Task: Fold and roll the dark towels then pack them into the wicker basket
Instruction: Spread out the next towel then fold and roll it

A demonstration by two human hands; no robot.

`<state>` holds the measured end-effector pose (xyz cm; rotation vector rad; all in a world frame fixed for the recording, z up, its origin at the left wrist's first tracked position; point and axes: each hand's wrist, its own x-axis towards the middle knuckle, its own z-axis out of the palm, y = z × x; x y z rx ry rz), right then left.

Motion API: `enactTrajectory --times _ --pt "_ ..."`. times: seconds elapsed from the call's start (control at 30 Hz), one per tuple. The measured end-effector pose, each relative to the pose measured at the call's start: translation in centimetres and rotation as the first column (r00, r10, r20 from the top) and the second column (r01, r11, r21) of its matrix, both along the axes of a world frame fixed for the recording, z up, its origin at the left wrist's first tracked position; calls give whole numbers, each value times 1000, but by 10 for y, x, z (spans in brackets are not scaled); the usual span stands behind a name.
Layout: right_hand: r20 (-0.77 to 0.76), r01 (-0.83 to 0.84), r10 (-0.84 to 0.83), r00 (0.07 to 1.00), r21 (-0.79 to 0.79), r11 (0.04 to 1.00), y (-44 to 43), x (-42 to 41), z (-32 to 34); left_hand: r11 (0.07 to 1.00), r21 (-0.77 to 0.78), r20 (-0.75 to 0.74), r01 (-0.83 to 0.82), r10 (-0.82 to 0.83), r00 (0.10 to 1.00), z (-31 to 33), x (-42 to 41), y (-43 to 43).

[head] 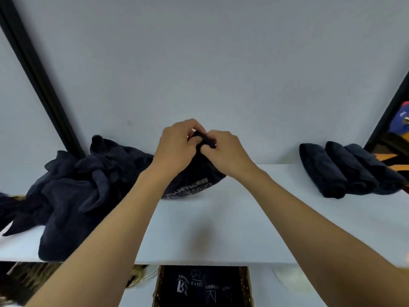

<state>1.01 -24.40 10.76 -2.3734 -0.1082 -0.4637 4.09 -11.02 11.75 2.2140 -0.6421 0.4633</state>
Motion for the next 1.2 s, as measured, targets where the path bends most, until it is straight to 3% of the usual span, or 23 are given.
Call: enactTrajectory --times 0.23,0.33,0.43,0.57,0.87,0.97,1.07,1.2 --pt "146 -1 -18 989 129 992 -41 2 67 955 -290 53 55 -41 998 71 4 -35" --pt "212 -20 -18 977 180 984 -59 0 87 946 -315 80 77 -54 995 94 7 -48" --pt "141 -84 56 988 205 975 -78 -6 99 952 -301 109 49 -17 994 110 10 -61" --pt "71 -63 56 996 98 993 -97 -9 106 952 -302 67 51 -32 997 116 6 -79" --pt "271 115 -50 961 -227 967 -112 -9 127 925 -363 -52 111 -139 989 131 8 -102" --pt "243 77 -46 969 -121 990 -118 -9 134 874 -450 -125 183 -264 956 135 10 -101" --pt "63 -63 55 997 138 988 -123 -7 139 852 -442 -148 280 -377 914 136 12 -101" --pt "-23 -175 189 982 278 945 -132 -4 144 938 -253 18 235 -239 971 139 14 -106"
